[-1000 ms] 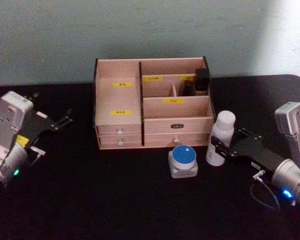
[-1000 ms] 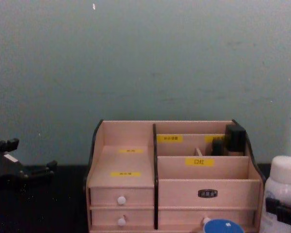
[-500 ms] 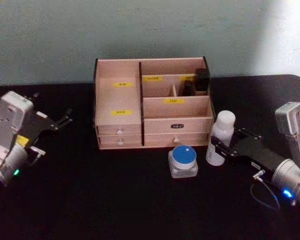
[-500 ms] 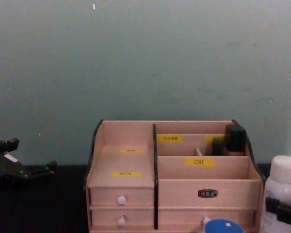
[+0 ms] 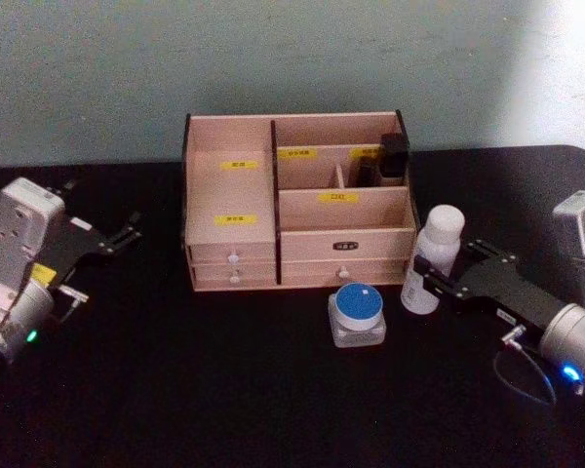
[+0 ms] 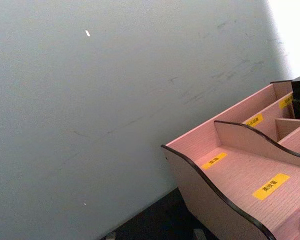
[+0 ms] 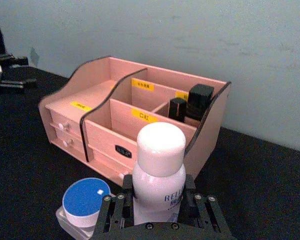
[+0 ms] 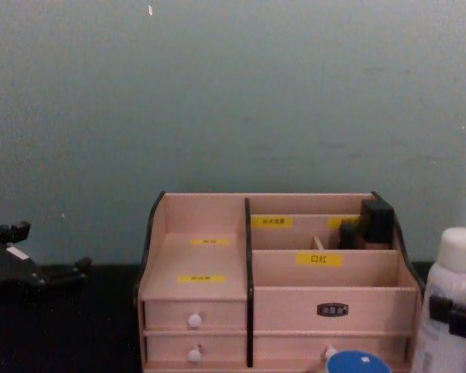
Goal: Pick up the facial cleanser and watermelon frost from the table and place them into the tiered storage box.
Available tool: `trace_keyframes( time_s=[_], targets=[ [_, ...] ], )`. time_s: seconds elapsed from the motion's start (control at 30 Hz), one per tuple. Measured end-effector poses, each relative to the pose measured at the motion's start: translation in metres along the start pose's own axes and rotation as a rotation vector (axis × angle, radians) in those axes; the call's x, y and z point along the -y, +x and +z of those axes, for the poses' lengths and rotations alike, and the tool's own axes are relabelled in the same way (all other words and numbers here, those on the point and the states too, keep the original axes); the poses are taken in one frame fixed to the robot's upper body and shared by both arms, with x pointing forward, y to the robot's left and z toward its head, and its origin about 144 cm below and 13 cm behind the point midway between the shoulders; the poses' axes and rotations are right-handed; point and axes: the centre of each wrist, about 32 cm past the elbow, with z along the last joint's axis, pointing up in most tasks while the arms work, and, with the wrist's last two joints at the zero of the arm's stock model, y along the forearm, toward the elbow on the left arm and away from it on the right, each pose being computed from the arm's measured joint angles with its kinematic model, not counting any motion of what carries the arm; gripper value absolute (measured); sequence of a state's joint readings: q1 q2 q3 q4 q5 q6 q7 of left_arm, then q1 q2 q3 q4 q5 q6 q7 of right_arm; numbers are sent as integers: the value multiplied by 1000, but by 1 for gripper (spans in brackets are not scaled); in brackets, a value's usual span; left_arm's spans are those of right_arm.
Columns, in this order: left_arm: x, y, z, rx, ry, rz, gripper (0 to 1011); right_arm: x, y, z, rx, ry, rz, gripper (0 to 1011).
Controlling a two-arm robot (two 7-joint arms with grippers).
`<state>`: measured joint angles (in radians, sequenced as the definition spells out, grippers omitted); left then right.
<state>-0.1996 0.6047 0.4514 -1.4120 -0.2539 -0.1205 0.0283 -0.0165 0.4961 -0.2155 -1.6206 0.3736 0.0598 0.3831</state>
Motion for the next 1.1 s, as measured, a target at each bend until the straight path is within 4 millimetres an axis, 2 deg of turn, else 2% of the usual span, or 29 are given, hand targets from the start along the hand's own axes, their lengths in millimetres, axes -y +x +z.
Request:
trace_keyframes(
  time_s=[0.53, 1.1],
  targets=[
    [0, 0, 0, 0, 0, 0, 1001, 6, 9, 24, -1, 79, 76, 593],
    [0, 0, 0, 0, 0, 0, 1001, -22, 16, 36, 30, 100, 198, 593]
  ],
)
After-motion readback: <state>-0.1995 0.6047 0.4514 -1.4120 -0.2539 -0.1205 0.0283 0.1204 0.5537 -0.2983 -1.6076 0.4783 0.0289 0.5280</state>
